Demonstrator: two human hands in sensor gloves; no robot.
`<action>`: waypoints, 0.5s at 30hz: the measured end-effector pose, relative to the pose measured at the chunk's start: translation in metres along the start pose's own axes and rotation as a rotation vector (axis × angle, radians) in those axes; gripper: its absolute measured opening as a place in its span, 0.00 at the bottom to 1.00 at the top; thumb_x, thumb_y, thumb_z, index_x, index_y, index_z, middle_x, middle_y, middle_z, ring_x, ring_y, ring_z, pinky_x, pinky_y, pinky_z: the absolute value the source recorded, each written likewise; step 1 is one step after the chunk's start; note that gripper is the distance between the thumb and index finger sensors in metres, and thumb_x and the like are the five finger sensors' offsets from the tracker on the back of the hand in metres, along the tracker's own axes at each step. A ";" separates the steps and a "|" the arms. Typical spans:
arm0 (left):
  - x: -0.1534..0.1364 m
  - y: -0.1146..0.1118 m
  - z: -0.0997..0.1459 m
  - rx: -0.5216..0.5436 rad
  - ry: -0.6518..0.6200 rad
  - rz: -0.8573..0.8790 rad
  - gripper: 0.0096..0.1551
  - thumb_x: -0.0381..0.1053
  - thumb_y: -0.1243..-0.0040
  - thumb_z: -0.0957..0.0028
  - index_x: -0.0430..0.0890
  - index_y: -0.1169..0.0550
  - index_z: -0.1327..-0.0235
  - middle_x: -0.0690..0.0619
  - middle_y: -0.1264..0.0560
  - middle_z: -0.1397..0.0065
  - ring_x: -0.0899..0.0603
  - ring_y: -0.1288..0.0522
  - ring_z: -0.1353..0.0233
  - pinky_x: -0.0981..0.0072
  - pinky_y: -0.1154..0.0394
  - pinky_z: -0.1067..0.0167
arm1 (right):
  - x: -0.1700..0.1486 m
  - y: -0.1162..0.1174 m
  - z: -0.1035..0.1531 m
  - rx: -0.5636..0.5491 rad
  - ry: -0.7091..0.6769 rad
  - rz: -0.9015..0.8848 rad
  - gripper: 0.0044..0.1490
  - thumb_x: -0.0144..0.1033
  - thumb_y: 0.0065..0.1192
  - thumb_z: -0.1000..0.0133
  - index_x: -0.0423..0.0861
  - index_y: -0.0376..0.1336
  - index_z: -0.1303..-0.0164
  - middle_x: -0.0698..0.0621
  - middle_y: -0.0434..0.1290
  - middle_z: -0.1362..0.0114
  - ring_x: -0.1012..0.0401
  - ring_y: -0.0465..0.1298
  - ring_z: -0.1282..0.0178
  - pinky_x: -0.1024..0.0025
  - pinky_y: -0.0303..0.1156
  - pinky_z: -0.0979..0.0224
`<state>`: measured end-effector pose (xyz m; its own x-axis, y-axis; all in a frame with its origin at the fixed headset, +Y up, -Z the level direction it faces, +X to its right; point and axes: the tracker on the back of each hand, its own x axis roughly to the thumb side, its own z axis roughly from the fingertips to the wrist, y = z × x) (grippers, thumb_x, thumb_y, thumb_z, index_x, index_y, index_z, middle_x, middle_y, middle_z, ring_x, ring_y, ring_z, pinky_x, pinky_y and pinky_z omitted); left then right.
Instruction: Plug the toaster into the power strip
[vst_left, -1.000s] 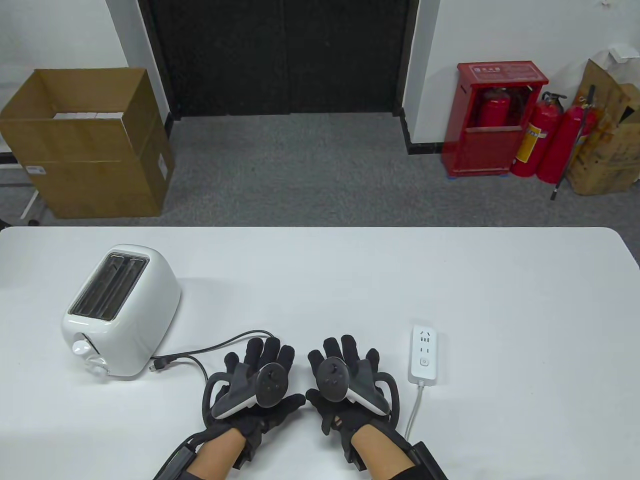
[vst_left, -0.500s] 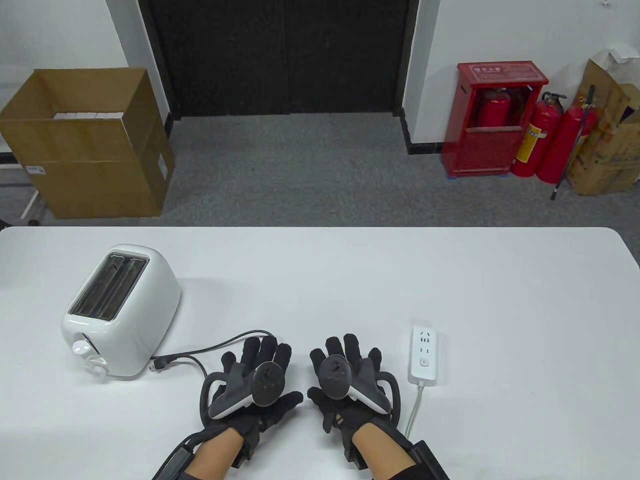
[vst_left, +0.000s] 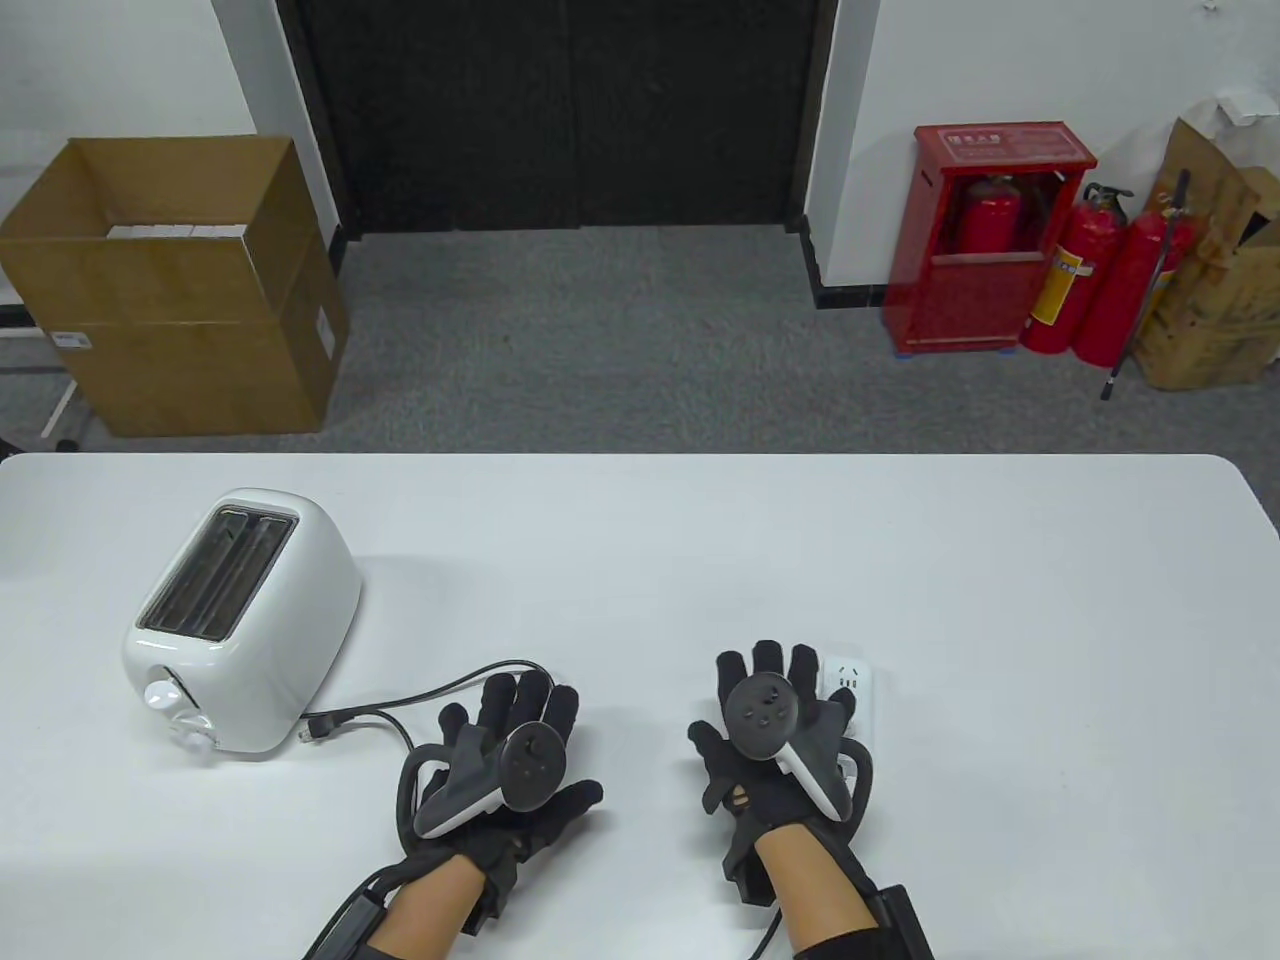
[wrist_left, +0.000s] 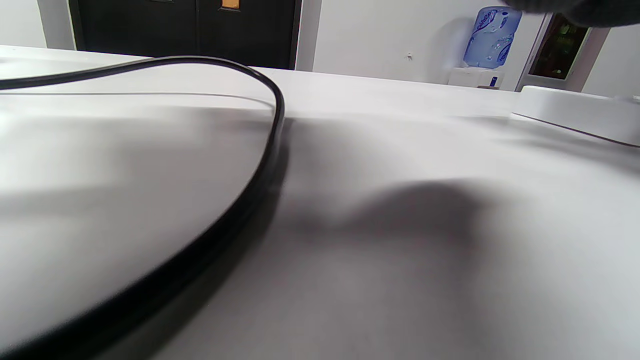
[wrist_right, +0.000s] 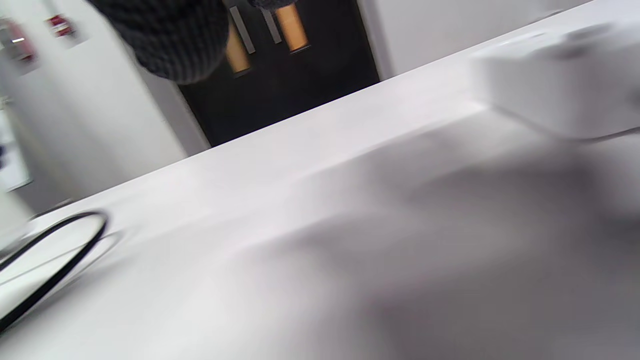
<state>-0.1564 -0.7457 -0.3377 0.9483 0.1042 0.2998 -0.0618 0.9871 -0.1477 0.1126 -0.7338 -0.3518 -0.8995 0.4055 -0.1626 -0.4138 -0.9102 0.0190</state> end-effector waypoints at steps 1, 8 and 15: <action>0.000 0.000 0.000 0.000 0.001 0.001 0.56 0.78 0.55 0.54 0.56 0.59 0.19 0.48 0.60 0.11 0.31 0.62 0.13 0.20 0.60 0.33 | -0.007 -0.003 -0.002 -0.016 0.041 -0.011 0.50 0.59 0.59 0.51 0.58 0.44 0.20 0.49 0.40 0.12 0.44 0.30 0.16 0.28 0.29 0.28; -0.001 -0.001 0.000 -0.004 0.007 0.002 0.56 0.77 0.55 0.53 0.56 0.58 0.19 0.47 0.60 0.11 0.31 0.62 0.13 0.20 0.59 0.33 | -0.047 -0.010 -0.012 0.051 0.354 0.089 0.54 0.63 0.58 0.51 0.58 0.39 0.20 0.43 0.38 0.13 0.37 0.35 0.18 0.28 0.37 0.27; -0.003 -0.001 0.000 -0.012 0.019 0.007 0.56 0.77 0.54 0.53 0.56 0.58 0.19 0.47 0.60 0.11 0.31 0.61 0.13 0.20 0.59 0.33 | -0.055 -0.003 -0.015 0.124 0.443 0.160 0.53 0.65 0.56 0.50 0.53 0.44 0.19 0.35 0.49 0.16 0.32 0.56 0.25 0.31 0.54 0.30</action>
<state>-0.1594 -0.7468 -0.3384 0.9535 0.1091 0.2810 -0.0653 0.9848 -0.1609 0.1656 -0.7548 -0.3581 -0.8179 0.1621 -0.5521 -0.3134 -0.9302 0.1913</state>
